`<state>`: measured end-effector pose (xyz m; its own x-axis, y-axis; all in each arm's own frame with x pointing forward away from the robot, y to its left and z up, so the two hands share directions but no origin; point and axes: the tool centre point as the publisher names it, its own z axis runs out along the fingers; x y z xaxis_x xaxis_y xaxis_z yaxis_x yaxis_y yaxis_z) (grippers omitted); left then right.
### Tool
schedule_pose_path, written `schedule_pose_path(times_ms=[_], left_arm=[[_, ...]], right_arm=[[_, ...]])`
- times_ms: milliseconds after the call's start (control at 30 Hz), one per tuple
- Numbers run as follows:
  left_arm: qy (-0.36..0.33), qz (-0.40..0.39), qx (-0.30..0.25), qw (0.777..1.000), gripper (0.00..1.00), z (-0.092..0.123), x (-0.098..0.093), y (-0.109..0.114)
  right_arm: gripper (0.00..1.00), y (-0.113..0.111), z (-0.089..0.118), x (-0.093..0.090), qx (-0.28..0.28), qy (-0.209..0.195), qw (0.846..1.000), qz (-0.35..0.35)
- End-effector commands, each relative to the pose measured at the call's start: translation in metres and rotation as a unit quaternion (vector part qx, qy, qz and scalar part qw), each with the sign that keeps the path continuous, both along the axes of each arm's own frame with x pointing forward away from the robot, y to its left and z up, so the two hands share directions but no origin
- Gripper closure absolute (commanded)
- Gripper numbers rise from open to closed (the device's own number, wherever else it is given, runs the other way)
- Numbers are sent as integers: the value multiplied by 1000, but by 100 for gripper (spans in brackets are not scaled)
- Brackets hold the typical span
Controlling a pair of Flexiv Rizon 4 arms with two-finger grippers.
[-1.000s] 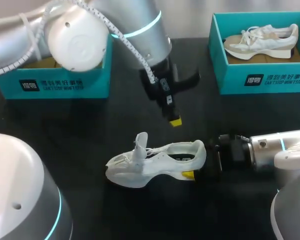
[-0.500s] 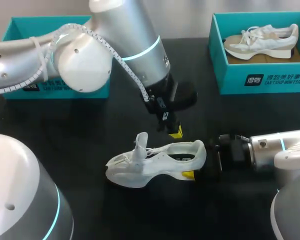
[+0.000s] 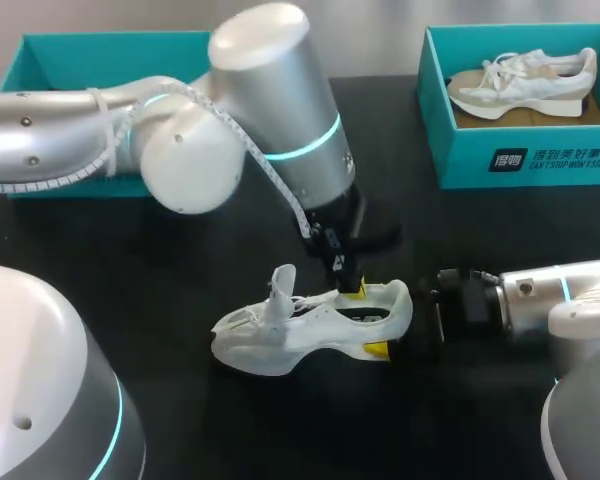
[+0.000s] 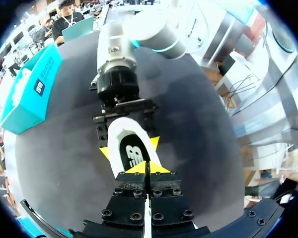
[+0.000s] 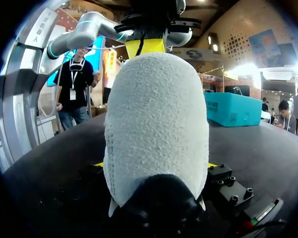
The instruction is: Take the shoe out of the shoebox, open the shoe tongue, remove and reinsert the insole, then place the shoe into the shoebox
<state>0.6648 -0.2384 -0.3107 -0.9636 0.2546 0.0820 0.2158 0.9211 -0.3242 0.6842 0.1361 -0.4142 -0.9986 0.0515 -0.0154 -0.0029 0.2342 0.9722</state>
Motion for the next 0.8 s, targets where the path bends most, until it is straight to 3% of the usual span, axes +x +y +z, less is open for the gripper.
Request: schedule_pose_path(times_ms=[33, 367, 800], left_arm=[[-3, 0, 13, 1000, 100, -17, 0, -12], [-12, -7, 37, 999, 100, -48, -7, -20], [0, 24, 70, 997, 100, -69, -1, -7]], right_arm=[[100, 0, 0, 0, -2, 1, 1000, 0], [100, 0, 0, 0, -2, 1, 1000, 0], [100, 0, 0, 0, -2, 1, 1000, 0]])
